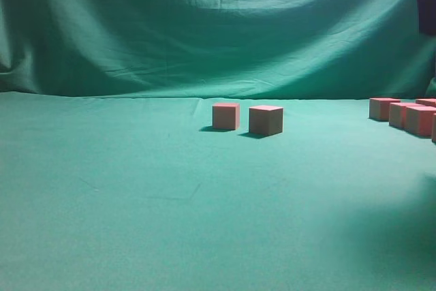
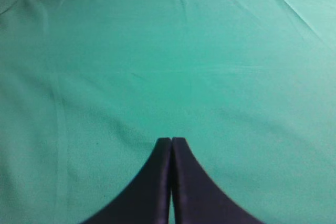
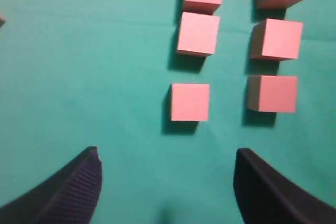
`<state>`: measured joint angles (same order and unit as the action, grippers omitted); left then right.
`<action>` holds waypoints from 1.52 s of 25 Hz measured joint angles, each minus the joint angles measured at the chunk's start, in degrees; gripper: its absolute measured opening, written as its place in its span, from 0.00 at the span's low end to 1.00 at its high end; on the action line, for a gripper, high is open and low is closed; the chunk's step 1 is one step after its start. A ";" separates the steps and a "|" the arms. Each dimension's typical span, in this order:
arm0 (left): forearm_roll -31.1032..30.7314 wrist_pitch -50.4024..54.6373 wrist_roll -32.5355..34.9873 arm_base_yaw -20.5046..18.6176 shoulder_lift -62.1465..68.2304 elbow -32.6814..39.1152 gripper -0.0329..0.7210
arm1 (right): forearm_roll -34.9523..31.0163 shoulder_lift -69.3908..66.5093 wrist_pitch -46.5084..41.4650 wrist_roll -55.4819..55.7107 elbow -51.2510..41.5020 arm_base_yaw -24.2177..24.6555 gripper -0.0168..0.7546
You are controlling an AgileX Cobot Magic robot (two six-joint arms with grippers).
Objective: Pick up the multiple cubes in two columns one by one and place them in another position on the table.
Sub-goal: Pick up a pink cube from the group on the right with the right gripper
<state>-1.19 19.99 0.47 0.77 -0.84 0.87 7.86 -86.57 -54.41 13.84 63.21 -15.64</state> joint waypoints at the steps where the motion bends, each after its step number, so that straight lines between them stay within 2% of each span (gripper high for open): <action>1: 0.00 0.00 0.00 0.00 0.00 0.00 0.04 | 1.27 -1.14 0.13 1.24 0.00 0.00 0.70; 7: 0.00 0.00 0.00 0.00 0.00 0.00 0.04 | 2.97 -8.19 3.05 2.89 0.00 0.52 0.70; 12: 0.00 0.00 0.00 0.00 0.00 0.00 0.04 | 1.96 -12.99 5.24 1.63 0.00 3.83 0.70; 20: 0.00 0.00 0.00 0.00 0.00 0.00 0.04 | -0.33 -16.93 10.05 -2.14 0.00 4.09 0.70; 21: 0.00 0.00 0.00 0.00 0.00 0.00 0.04 | -0.33 -17.19 10.39 -2.41 0.00 4.09 0.63; 22: 0.00 0.00 0.00 0.00 0.00 0.00 0.04 | -0.33 -17.45 10.80 -2.55 0.00 4.09 0.66; 23: 0.00 0.00 0.00 0.00 0.00 0.00 0.04 | -0.20 -17.72 10.98 -2.55 0.00 4.09 0.56; 27: 0.00 0.00 0.00 0.00 0.00 0.00 0.04 | 0.04 -18.47 11.29 -2.64 0.00 4.09 0.36; 31: 0.00 0.00 0.00 0.00 0.00 0.00 0.04 | 0.04 -18.47 11.04 -2.64 0.12 4.09 0.37; 34: 0.00 0.00 0.00 0.00 0.00 0.00 0.04 | -0.71 -18.57 6.67 -4.69 2.60 4.09 0.34; 36: 0.00 0.00 0.00 0.00 0.00 0.00 0.04 | -3.77 -17.96 3.02 -10.39 5.36 4.09 0.34; 38: 0.00 0.00 0.00 0.00 0.00 0.00 0.04 | -10.35 -16.32 -0.25 -17.07 8.58 4.09 0.34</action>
<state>-1.19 19.99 0.47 0.77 -0.84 0.87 -2.49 -102.89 -54.67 -3.23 71.79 -11.55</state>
